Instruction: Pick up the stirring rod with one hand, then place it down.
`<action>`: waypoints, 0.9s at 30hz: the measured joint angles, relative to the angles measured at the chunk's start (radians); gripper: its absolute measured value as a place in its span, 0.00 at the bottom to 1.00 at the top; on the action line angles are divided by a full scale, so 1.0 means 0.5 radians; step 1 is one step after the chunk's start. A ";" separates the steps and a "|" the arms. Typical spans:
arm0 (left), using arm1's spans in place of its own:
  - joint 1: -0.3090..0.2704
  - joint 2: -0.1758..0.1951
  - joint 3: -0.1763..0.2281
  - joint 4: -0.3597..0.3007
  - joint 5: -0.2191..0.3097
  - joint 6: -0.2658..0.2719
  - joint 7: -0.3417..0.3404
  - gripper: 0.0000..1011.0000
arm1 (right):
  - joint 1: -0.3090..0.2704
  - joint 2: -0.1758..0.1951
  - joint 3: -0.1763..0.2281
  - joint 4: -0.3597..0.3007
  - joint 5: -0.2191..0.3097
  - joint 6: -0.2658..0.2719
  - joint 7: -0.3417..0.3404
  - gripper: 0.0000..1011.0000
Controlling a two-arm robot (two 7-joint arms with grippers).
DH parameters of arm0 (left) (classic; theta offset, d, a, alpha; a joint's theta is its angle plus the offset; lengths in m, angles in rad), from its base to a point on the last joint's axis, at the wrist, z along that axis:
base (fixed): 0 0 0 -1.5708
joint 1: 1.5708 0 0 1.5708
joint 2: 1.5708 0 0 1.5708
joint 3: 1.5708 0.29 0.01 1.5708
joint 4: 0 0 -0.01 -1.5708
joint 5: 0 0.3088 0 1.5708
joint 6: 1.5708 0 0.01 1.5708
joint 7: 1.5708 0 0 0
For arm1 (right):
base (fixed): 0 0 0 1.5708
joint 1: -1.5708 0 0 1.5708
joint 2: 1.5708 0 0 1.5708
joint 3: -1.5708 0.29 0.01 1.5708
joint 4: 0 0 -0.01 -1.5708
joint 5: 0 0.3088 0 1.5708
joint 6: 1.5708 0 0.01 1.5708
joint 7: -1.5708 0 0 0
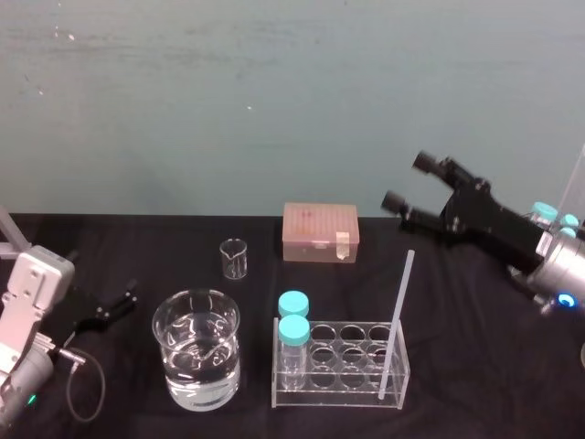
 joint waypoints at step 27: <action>0.000 0.000 0.000 0.000 0.000 0.000 0.000 0.99 | -0.089 -0.522 0.133 0.338 -0.978 -0.022 -1.688 0.99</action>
